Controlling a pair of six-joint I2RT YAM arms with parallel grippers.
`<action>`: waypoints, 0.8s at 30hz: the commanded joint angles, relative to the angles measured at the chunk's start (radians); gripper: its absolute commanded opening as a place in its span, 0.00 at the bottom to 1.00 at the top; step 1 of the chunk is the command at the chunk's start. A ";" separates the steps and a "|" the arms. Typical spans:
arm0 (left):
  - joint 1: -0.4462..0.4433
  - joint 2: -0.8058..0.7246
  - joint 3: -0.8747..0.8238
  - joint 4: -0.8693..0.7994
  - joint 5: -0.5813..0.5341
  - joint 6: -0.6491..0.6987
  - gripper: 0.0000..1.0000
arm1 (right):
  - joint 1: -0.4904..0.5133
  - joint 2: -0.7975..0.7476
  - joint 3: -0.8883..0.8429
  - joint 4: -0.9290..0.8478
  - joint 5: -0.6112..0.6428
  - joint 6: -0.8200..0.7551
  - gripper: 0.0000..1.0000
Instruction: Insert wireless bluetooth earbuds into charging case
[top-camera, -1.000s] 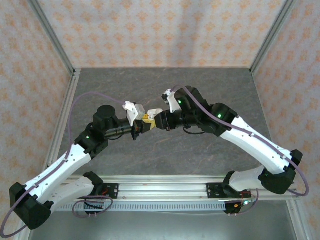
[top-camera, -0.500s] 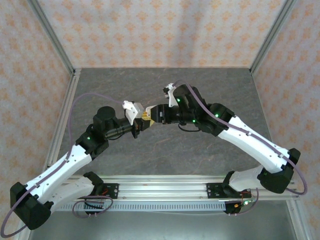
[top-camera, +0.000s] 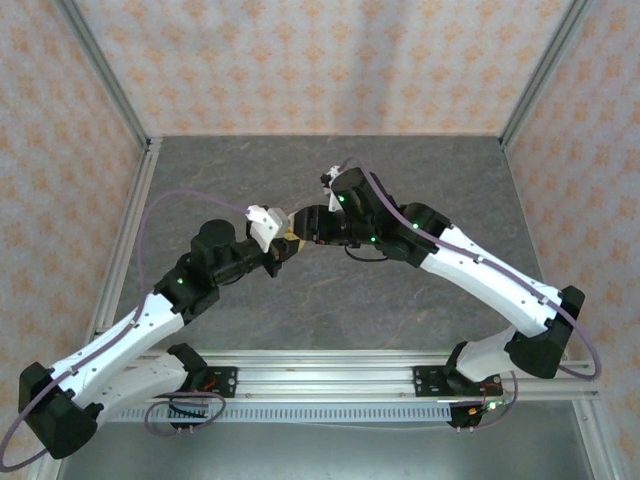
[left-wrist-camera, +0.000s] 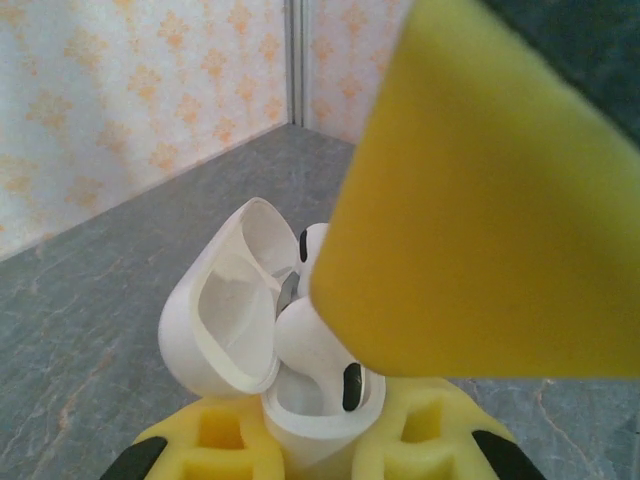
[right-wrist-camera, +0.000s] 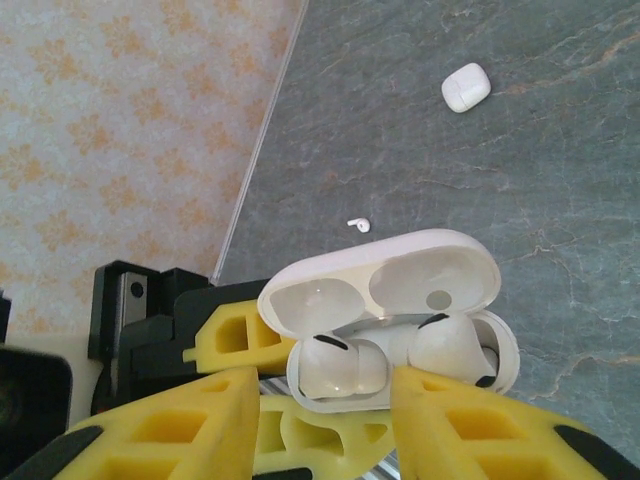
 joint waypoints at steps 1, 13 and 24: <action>-0.032 -0.027 0.007 0.074 -0.034 0.053 0.00 | 0.007 0.030 0.025 -0.042 0.068 0.044 0.40; -0.094 -0.042 0.019 0.055 -0.149 0.139 0.00 | 0.013 0.106 0.075 -0.125 0.142 0.097 0.25; -0.117 -0.015 0.031 0.027 -0.191 0.190 0.00 | 0.018 0.134 0.080 -0.087 0.086 0.121 0.09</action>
